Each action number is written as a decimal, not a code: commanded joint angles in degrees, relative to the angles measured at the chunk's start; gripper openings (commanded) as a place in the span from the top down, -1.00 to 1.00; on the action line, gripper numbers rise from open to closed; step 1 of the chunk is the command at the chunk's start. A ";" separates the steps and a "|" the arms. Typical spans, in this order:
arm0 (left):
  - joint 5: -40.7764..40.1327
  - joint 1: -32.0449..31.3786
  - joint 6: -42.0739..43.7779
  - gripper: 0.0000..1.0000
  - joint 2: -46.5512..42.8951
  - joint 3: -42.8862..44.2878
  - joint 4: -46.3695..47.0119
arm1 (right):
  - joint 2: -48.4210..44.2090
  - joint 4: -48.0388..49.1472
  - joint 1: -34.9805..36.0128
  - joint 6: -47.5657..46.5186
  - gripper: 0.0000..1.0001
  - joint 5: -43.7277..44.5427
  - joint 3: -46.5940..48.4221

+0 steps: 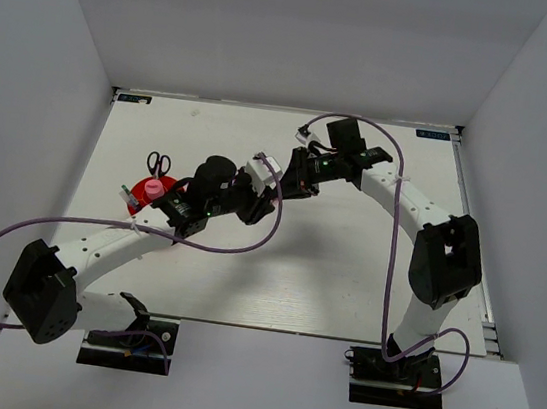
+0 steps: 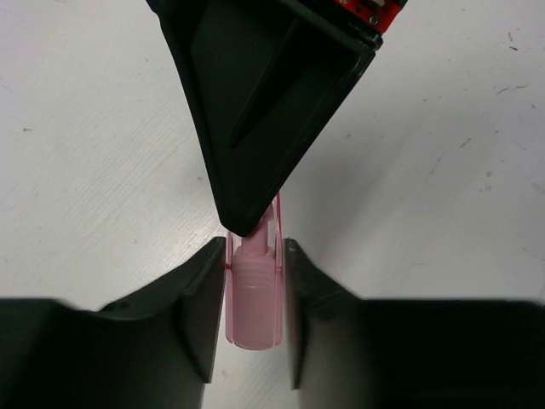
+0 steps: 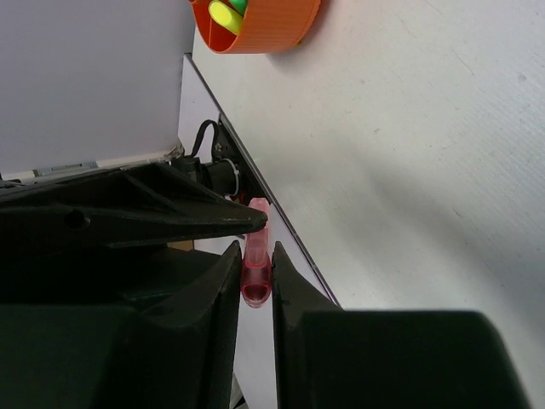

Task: Sort the stationery into containers
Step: Place the stationery in the storage box.

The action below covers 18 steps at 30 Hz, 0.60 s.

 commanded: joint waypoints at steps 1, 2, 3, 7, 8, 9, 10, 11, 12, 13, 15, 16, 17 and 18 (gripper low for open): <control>-2.27 -0.37 0.68 -0.03 -1.21 -0.24 0.97 | -0.23 1.78 0.41 0.97 1.00 -3.76 0.46; -2.80 -0.29 0.59 -0.14 -1.30 -0.42 1.06 | -0.23 1.87 0.41 0.97 1.00 -3.76 0.46; -2.97 -0.28 0.59 -0.20 -1.74 -0.77 1.32 | -0.23 1.87 0.41 0.88 1.00 -3.85 0.55; -4.03 -0.28 0.86 -0.50 -2.53 -1.47 0.97 | -0.06 1.96 0.41 0.79 1.00 -4.02 0.81; -4.81 -0.28 0.86 -0.61 -2.71 -1.56 1.14 | -0.06 2.04 0.33 0.44 1.00 -3.94 0.81; -4.82 -0.28 0.86 -0.67 -3.14 -1.83 1.32 | 0.03 1.87 0.33 0.35 1.00 -3.94 0.90; -5.08 -0.20 0.94 -0.71 -3.32 -2.18 1.23 | 0.21 1.78 0.41 0.09 1.00 -3.59 0.99; -5.52 -0.28 1.21 -0.80 -3.93 -2.27 1.14 | 0.12 0.91 0.33 -0.52 1.00 -3.50 1.60; -5.87 -0.28 1.30 -0.84 -4.81 -2.35 0.53 | 0.47 0.55 0.15 -0.88 1.00 -3.41 1.87; -6.05 -0.28 1.56 -0.84 -5.51 -2.44 0.27 | 0.73 -0.41 0.24 -2.45 1.00 -2.89 2.57; -7.54 -0.29 2.44 -0.86 -8.32 -2.62 -2.27 | 1.35 -1.91 0.15 -4.55 1.00 -2.27 4.41; -9.20 -0.28 2.96 -0.90 -9.29 -2.88 -2.98 | 1.87 -3.04 0.24 -5.01 1.00 -1.83 4.85; -10.09 0.06 3.14 -0.92 -12.69 -3.06 -4.29 | 2.23 -3.49 0.24 -5.27 1.00 -1.48 5.99; -12.10 0.15 3.14 -0.95 -15.25 -3.23 -5.09 | 2.40 -4.28 0.15 -5.88 1.00 -0.95 6.96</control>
